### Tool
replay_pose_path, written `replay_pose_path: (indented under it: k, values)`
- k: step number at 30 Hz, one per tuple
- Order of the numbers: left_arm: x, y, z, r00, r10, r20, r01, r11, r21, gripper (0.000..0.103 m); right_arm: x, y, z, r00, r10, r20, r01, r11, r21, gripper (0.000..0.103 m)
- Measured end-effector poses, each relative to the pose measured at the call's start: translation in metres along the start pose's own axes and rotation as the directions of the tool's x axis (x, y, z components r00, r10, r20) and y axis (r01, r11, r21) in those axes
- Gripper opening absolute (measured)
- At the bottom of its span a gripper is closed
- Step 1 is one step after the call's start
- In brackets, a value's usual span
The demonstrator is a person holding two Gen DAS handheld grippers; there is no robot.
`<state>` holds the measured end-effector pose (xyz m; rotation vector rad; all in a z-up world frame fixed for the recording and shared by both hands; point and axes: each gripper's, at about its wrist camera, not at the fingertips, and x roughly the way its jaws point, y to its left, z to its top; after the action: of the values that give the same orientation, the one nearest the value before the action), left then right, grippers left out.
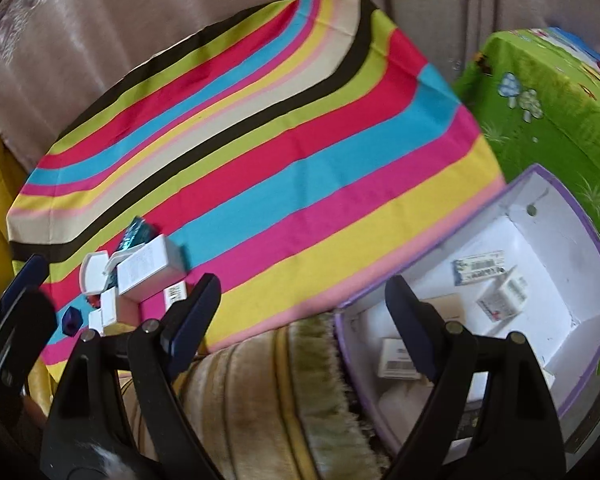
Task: Organize rigid objects
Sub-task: 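Move both open tools back to the striped table, then grip the blue block with the left tool while the right tool grips the DING ZHI DENTAL box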
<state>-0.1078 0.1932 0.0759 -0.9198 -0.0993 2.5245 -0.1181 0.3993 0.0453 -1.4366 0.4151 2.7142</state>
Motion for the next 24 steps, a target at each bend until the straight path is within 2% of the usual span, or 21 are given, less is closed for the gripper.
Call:
replay_pose_path:
  k: [8,13,24]
  values:
    - [0.001,0.053,0.000,0.992,0.120,-0.028,-0.123,0.985,-0.125,0.091,0.016,0.042,-0.008,0.996,0.074,-0.051,-0.078,0.994,-0.075,0.086]
    - [-0.006,0.088,0.006,0.988,0.144,-0.055,-0.153,0.965,-0.215,0.091,0.025,0.070,-0.014,0.990,0.099,-0.100,-0.113,0.982,-0.151,0.086]
    - [-0.034,0.173,-0.015,0.945,0.278,-0.174,-0.321,0.895,-0.311,0.091,0.051,0.112,-0.034,0.981,0.081,-0.178,-0.136,0.936,-0.325,0.086]
